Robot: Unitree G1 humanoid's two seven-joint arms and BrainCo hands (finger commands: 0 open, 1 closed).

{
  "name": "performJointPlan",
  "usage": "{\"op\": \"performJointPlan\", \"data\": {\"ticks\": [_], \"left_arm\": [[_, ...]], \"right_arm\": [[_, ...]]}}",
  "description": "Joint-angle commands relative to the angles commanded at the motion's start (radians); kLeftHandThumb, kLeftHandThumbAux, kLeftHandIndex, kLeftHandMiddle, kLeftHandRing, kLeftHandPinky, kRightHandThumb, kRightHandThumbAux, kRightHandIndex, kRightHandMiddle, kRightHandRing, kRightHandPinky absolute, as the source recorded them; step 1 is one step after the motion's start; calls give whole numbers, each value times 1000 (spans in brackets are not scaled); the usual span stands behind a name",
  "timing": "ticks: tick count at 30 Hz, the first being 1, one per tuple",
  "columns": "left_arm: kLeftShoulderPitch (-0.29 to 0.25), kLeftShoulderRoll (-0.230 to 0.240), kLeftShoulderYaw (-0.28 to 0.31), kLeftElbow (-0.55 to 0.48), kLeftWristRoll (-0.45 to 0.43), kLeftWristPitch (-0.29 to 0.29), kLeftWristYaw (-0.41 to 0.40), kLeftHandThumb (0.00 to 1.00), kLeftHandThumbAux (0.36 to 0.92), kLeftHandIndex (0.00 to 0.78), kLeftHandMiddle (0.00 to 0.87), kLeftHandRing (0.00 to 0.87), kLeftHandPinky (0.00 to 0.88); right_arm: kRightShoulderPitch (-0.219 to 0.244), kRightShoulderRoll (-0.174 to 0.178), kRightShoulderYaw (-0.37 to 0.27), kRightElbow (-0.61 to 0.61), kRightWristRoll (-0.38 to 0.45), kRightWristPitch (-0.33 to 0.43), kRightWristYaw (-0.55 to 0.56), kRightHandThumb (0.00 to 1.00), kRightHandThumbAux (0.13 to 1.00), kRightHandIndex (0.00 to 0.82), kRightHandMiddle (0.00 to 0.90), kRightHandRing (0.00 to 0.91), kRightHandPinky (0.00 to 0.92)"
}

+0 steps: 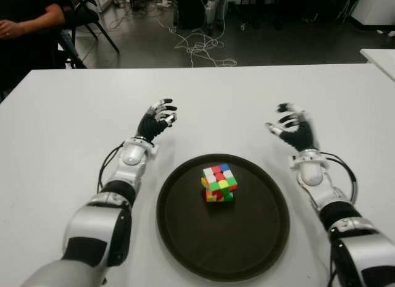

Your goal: Pick up the Rubik's Cube and put it in the plate

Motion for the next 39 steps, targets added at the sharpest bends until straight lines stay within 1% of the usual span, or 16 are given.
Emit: {"op": "performJointPlan", "data": {"ticks": [2, 4, 6, 9, 13, 16, 18, 22, 26, 34, 39], "left_arm": [[1, 0, -1, 0, 1, 0, 1, 198, 687, 193, 276, 328, 377], [2, 0, 0, 0, 1, -1, 2, 201, 689, 193, 277, 328, 377], [3, -1, -1, -1, 1, -2, 1, 205, 691, 193, 279, 329, 378], [4, -3, -1, -2, 2, -3, 1, 205, 695, 188, 281, 333, 380], [4, -4, -2, -2, 2, -3, 1, 201, 694, 184, 281, 334, 382], [7, -4, -5, -5, 4, -6, 4, 202, 702, 182, 278, 331, 381], [9, -4, -5, -6, 5, -9, 6, 207, 717, 182, 277, 328, 379], [14, -2, -3, -9, 2, -18, 8, 213, 720, 182, 280, 327, 378], [20, 0, -1, -13, 0, -32, 11, 213, 720, 182, 287, 331, 383], [27, 1, 13, -17, -12, -50, 13, 234, 723, 178, 288, 328, 363], [30, -2, 29, -17, -23, -55, 11, 238, 724, 173, 279, 318, 347]], "right_arm": [[4, -12, 11, 22, -11, -14, -15, 230, 767, 298, 404, 441, 486], [16, -23, 12, 65, -3, -22, 5, 223, 766, 293, 401, 440, 492], [23, -19, 4, 103, 21, -15, 41, 212, 764, 288, 396, 438, 495], [14, -11, -11, 124, 54, -6, 80, 166, 759, 277, 381, 424, 471], [6, -10, -16, 131, 75, -5, 101, 146, 760, 275, 377, 419, 454], [-5, 1, -30, 121, 105, -12, 131, 119, 759, 285, 377, 415, 432], [-5, 4, -33, 117, 115, -15, 139, 98, 757, 294, 376, 410, 413], [-1, 7, -28, 114, 120, -22, 139, 70, 751, 300, 377, 409, 404], [2, 12, -27, 119, 123, -22, 142, 76, 736, 296, 378, 412, 406], [7, 25, -30, 117, 136, -31, 139, 91, 730, 291, 380, 418, 415], [9, 29, -25, 111, 136, -29, 123, 64, 741, 288, 375, 412, 400]]}}
